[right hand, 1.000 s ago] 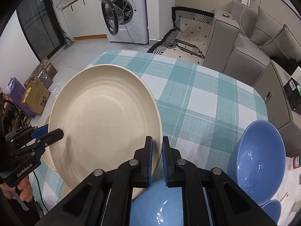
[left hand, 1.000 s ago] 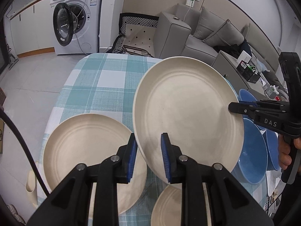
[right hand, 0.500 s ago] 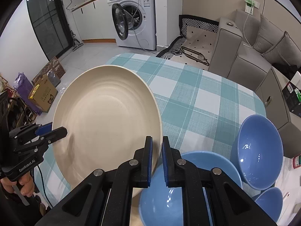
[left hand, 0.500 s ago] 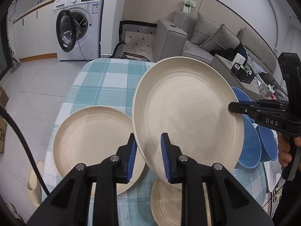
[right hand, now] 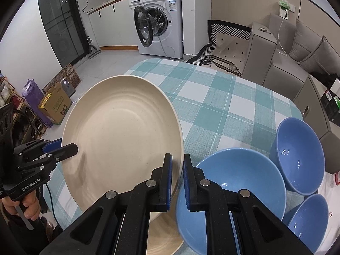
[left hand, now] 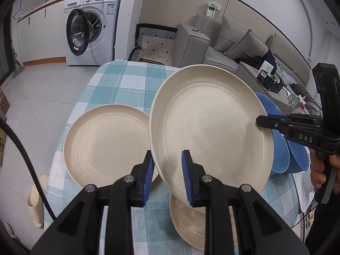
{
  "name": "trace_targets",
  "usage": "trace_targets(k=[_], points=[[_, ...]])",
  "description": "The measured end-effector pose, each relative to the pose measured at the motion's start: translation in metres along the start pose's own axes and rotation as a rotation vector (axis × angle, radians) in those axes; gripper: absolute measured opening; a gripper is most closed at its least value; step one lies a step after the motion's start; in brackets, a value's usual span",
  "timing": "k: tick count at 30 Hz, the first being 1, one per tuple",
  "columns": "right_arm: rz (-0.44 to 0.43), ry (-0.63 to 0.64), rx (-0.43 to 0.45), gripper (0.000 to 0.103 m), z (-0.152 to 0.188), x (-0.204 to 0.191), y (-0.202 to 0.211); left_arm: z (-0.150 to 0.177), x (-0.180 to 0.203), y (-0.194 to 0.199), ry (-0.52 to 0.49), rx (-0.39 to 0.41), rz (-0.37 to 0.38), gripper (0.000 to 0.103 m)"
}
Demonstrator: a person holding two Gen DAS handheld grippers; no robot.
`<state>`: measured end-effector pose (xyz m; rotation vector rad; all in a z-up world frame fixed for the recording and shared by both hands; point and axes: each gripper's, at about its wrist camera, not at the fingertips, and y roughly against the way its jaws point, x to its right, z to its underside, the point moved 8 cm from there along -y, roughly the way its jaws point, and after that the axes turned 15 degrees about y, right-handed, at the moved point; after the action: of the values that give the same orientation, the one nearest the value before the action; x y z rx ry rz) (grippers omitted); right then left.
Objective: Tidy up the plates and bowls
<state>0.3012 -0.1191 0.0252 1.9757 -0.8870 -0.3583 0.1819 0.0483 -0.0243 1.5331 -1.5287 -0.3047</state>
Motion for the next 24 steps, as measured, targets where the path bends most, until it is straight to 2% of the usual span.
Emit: trace_targets(k=[24], points=[[-0.031, -0.047, 0.093, 0.01, 0.058, -0.041, 0.018, 0.037, -0.013, 0.015, -0.026, -0.008, -0.004, 0.023]])
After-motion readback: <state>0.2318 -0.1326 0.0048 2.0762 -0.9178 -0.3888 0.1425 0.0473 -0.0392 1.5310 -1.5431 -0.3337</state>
